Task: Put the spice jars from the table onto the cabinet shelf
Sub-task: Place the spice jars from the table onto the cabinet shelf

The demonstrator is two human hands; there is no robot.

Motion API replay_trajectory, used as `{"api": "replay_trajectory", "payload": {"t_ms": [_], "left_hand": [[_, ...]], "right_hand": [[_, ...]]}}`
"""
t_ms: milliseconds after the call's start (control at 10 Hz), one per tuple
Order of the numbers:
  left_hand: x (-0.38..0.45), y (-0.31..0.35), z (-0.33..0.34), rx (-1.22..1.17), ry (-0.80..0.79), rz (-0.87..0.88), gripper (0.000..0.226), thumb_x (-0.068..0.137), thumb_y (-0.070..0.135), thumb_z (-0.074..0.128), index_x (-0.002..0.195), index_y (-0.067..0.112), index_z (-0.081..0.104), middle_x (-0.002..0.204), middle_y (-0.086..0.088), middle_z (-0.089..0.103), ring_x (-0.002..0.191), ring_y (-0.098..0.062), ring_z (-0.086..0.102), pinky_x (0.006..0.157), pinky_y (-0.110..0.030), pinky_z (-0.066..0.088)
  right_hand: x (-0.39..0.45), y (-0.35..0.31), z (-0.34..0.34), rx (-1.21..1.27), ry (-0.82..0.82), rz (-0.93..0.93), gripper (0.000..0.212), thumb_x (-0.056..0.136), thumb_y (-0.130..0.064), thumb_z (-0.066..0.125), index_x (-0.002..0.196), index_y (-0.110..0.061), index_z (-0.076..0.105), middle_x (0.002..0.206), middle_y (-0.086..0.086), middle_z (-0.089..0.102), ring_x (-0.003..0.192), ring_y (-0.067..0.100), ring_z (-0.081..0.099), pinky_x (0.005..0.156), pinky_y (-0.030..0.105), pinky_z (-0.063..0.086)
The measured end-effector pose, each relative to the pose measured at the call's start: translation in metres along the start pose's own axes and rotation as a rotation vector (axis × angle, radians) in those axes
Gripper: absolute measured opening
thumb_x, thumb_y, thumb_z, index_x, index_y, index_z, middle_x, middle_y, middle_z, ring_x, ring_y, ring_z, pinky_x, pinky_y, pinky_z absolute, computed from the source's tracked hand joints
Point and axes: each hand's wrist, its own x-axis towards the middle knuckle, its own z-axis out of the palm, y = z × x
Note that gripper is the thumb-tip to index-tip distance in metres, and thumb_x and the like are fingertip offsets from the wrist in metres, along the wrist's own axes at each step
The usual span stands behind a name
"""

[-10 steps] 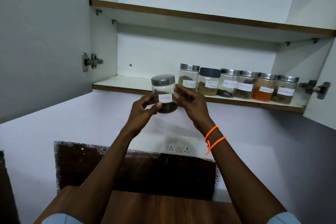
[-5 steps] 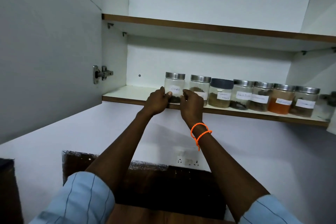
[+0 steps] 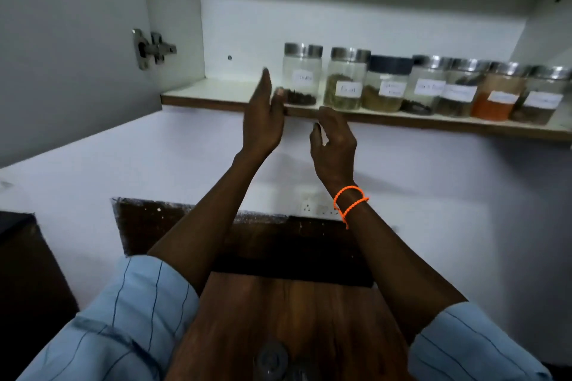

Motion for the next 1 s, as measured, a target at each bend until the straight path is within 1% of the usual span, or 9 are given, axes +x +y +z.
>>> {"api": "replay_trajectory", "payload": {"t_ms": [100, 200, 300, 400, 500, 600, 800, 900, 1000], "left_hand": [[-0.051, -0.025, 0.01, -0.112, 0.304, 0.016, 0.043, 0.109, 0.041, 0.044, 0.149, 0.027, 0.05, 0.15, 0.01, 0.053, 0.131, -0.021, 0.06, 0.09, -0.052, 0.06], [-0.129, -0.062, 0.021, -0.143, 0.249, -0.156, 0.035, 0.108, 0.041, 0.048, 0.138, 0.027, 0.061, 0.137, 0.01, 0.062, 0.125, -0.017, 0.063, 0.087, -0.052, 0.061], [-0.222, -0.092, 0.029, -0.108, 0.032, -0.32, 0.03, 0.108, 0.026, 0.05, 0.121, 0.008, 0.069, 0.118, -0.009, 0.071, 0.111, -0.026, 0.068, 0.091, -0.053, 0.056], [-0.303, -0.101, 0.019, -0.025, -0.134, -0.495, 0.03, 0.108, 0.022, 0.05, 0.119, 0.004, 0.071, 0.114, -0.011, 0.074, 0.111, -0.025, 0.068, 0.102, -0.031, 0.053], [-0.353, -0.112, 0.005, 0.321, -0.378, -0.389, 0.028, 0.106, 0.024, 0.05, 0.114, 0.01, 0.072, 0.108, -0.008, 0.075, 0.104, -0.024, 0.07, 0.095, -0.022, 0.051], [-0.385, -0.118, 0.005, 0.421, -0.546, -0.464, 0.023, 0.101, 0.02, 0.054, 0.111, 0.007, 0.07, 0.103, -0.015, 0.074, 0.099, -0.034, 0.07, 0.088, -0.042, 0.056], [-0.433, -0.131, 0.0, 0.424, -0.632, -0.503, 0.032, 0.102, 0.035, 0.054, 0.108, 0.008, 0.072, 0.103, -0.014, 0.075, 0.1, -0.032, 0.07, 0.09, -0.041, 0.056], [-0.45, -0.126, 0.011, 0.195, -0.447, -0.667, 0.026, 0.102, 0.025, 0.062, 0.087, 0.007, 0.072, 0.087, -0.021, 0.074, 0.085, -0.027, 0.068, 0.087, -0.04, 0.051], [-0.448, -0.124, 0.012, 0.083, -0.468, -0.802, 0.03, 0.103, 0.025, 0.06, 0.078, 0.01, 0.067, 0.081, -0.025, 0.07, 0.08, -0.025, 0.065, 0.082, -0.035, 0.052]], "right_hand": [[-0.05, 0.023, -0.004, 0.001, -0.069, 0.017, 0.027, 0.091, 0.007, 0.064, 0.115, 0.0, 0.076, 0.121, 0.017, 0.071, 0.116, 0.029, 0.068, 0.095, 0.033, 0.056], [-0.12, 0.047, -0.012, -0.01, -0.261, 0.162, 0.027, 0.09, 0.008, 0.065, 0.113, 0.001, 0.077, 0.119, 0.019, 0.072, 0.115, 0.031, 0.069, 0.1, 0.029, 0.052], [-0.195, 0.067, -0.028, -0.068, -0.529, 0.368, 0.029, 0.086, 0.011, 0.065, 0.114, 0.007, 0.075, 0.121, 0.025, 0.072, 0.118, 0.037, 0.067, 0.112, 0.031, 0.044], [-0.262, 0.075, -0.043, -0.115, -0.835, 0.58, 0.032, 0.091, -0.003, 0.062, 0.12, 0.008, 0.071, 0.129, 0.026, 0.066, 0.126, 0.039, 0.061, 0.113, 0.039, 0.042], [-0.314, 0.08, -0.054, -0.187, -1.135, 0.768, 0.04, 0.1, -0.014, 0.059, 0.138, -0.002, 0.06, 0.144, 0.024, 0.057, 0.136, 0.04, 0.051, 0.114, 0.04, 0.037], [-0.357, 0.076, -0.066, -0.145, -1.28, 0.79, 0.041, 0.097, -0.019, 0.068, 0.135, -0.003, 0.064, 0.148, 0.016, 0.056, 0.139, 0.031, 0.051, 0.116, 0.033, 0.037], [-0.399, 0.062, -0.081, -0.128, -1.414, 0.848, 0.086, 0.07, -0.037, 0.093, 0.141, -0.006, 0.055, 0.145, 0.014, 0.055, 0.133, 0.028, 0.054, 0.111, 0.035, 0.043], [-0.408, 0.063, -0.082, -0.157, -1.391, 0.814, 0.077, 0.072, -0.032, 0.091, 0.137, -0.008, 0.058, 0.139, 0.015, 0.055, 0.128, 0.028, 0.056, 0.106, 0.034, 0.045], [-0.399, 0.069, -0.084, -0.168, -1.35, 0.774, 0.076, 0.071, -0.026, 0.091, 0.138, -0.01, 0.059, 0.136, 0.015, 0.053, 0.126, 0.028, 0.055, 0.102, 0.025, 0.041]]}}
